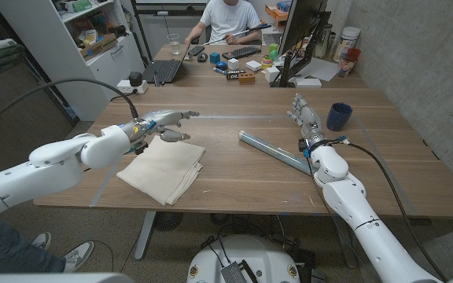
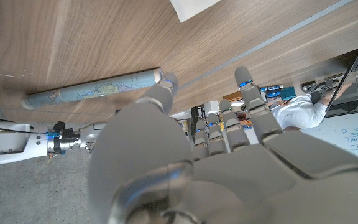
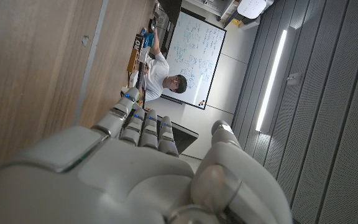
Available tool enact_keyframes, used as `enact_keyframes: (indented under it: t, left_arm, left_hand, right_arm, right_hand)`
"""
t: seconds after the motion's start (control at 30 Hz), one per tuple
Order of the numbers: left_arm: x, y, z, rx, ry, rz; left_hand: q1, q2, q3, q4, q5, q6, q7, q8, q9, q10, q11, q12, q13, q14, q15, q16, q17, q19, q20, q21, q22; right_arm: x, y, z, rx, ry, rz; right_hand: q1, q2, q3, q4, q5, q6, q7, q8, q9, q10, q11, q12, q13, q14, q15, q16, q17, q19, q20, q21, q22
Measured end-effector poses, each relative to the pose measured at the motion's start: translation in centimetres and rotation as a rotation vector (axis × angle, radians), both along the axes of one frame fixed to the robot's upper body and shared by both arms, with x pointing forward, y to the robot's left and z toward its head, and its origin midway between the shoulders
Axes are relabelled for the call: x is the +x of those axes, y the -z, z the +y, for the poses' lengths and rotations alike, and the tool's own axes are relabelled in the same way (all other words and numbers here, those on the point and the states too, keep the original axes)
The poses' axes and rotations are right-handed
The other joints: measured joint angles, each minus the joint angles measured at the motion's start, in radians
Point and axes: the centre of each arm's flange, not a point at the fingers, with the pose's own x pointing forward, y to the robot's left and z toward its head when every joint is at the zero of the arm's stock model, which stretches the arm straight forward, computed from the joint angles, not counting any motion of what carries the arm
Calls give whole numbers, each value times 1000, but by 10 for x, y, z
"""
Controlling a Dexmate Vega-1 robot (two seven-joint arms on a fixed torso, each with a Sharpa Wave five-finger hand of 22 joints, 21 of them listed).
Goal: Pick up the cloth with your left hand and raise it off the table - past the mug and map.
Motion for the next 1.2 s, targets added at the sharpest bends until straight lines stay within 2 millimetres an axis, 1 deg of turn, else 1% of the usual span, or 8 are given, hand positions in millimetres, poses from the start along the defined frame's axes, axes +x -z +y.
enact_keyframes:
  t: [0.1, 0.3, 0.33, 0.43, 0.53, 0.77, 1.03, 1.2]
  left_arm:
    - [-5, 2, 1, 24, -9, 1]
    - [-13, 5, 3, 61, -31, -5]
    - [-21, 11, 2, 101, -37, 5]
    - [-26, 13, 1, 132, -44, 8]
    - [-33, 17, -2, 167, -50, 11]
    - [-44, 24, -8, 251, -70, -1]
    - [-54, 30, -11, 303, -79, -4]
    - [-61, 36, -14, 363, -93, -27]
  left_hand:
    - [0, 0, 0, 0, 0, 0, 0, 0, 0, 0, 0, 0, 0, 8, 8, 0, 0, 0, 0, -4, 0]
    - [5, -6, -21, 2, 0, -2, 2, 0, 0, 0, 0, 4, 9, 12, 12, 6, 0, 0, 0, -5, 0]
    - [1, -10, -27, 3, 0, -2, 2, 0, 0, 2, -2, 4, 9, 13, 13, 8, 0, 0, 0, -5, 0]
    - [-20, -31, -50, 12, -4, 5, 7, 0, 4, 8, -7, 13, 16, 13, 13, 8, 4, 0, 0, -13, -3]
    - [-43, -49, -72, 25, -4, 21, -2, 0, 5, 11, -4, 15, 23, 13, 13, 8, 5, 0, 0, -15, -5]
    - [-87, -54, -99, 43, -4, 35, -5, 2, 5, 22, -3, 22, 32, 13, 23, 8, 5, 0, 0, -26, -5]
    - [-114, -60, -122, 50, -4, 35, -5, 2, 5, 22, -3, 24, 42, 3, 33, 8, 5, 0, 0, -35, -5]
    - [-148, -69, -142, 64, -4, 29, 1, -4, 5, 21, 19, 26, 50, 3, 33, 8, 9, 0, 0, -44, -5]
  right_arm:
    - [1, 0, 2, 4, 2, 0]
    - [4, 0, 5, 10, 3, 1]
    - [4, 0, 5, 13, 6, 0]
    - [6, 0, 7, 15, 6, 3]
    - [7, 1, 8, 18, 6, 3]
    - [9, -1, 10, 23, 4, -5]
    - [7, -6, 11, 22, 8, -18]
    - [5, -10, 11, 24, 11, -27]
  right_hand:
    - [0, 0, 0, 0, 0, 0, 0, 0, 0, 0, 0, 0, 0, 0, 0, 0, 0, 0, 0, 0, 0]
    - [0, 0, 0, 0, 0, 0, 0, 0, 0, 0, 0, 0, 0, 0, 0, 0, 0, 0, 0, 0, 0]
    - [0, 0, 0, 0, 0, 0, 0, 0, 0, 0, 0, 0, 0, 0, 0, 0, 0, 0, 0, 0, 0]
    - [-6, 6, 0, 0, 0, 0, 0, 0, 0, 0, 0, 0, 0, 0, 0, 0, 0, 0, 0, 0, 0]
    - [-6, 6, 0, 0, 0, 5, -5, 0, 0, 0, 0, 0, 0, 0, 0, 0, 0, 0, 0, 0, 0]
    - [-6, 6, 0, 0, 0, 5, -5, 0, 0, 5, 5, 0, 0, 11, 0, 0, 3, 5, 6, 0, 0]
    - [-6, 6, 0, 0, 0, 5, -5, 0, 0, 7, 3, 0, 0, 11, 0, 0, 5, 5, 6, 0, 0]
    - [-5, 6, 0, 0, 0, 5, -5, 0, 0, 9, 2, 0, 0, 11, 0, 0, 5, 5, 6, 0, 0]
